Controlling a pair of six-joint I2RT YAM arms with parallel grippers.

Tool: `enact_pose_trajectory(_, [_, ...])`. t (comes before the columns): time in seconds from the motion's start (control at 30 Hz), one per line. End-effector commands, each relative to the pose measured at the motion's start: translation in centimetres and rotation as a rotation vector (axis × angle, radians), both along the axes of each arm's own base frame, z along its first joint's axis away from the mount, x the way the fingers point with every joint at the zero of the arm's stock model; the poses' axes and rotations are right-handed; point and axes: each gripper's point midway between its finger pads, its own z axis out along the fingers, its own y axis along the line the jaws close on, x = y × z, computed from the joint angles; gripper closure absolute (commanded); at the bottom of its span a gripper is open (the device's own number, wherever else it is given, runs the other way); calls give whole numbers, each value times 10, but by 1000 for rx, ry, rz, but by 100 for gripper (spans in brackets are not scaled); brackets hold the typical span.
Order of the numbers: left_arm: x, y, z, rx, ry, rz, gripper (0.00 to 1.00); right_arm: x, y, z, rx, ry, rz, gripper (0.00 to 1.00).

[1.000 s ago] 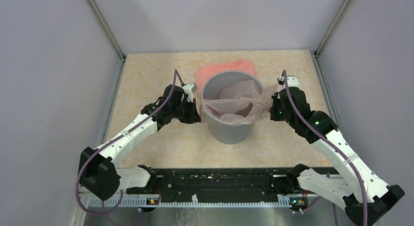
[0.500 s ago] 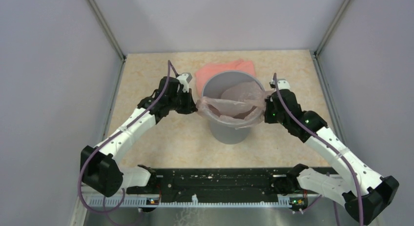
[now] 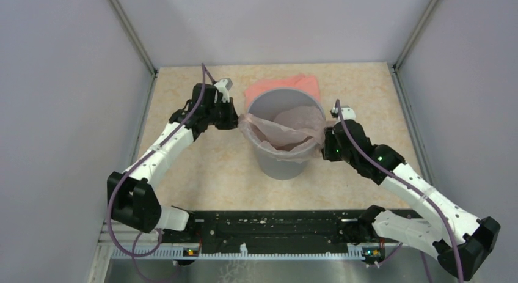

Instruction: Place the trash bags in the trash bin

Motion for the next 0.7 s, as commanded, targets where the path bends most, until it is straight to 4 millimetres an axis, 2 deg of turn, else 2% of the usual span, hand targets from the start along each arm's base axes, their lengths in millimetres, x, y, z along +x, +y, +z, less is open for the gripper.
enact_pose_trajectory(0.0, [7,-15,21,-55,-52,-73,100,-5,-10,30,12,-72,-6,63])
enact_pose_trajectory(0.1, [6,-16,25,-62,-69,-84,100,-10,-19,48,5,-104,-9,45])
enact_pose_trajectory(0.23, [4,-15,30,-64,-86,-92,100,-14,-29,74,20,-160,-25,35])
enact_pose_trajectory(0.53, [2,-16,34,-65,-101,-106,100,-23,-36,118,43,-239,12,32])
enact_pose_trajectory(0.67, [2,-17,34,-69,-100,-112,100,-23,-28,149,61,-320,95,32])
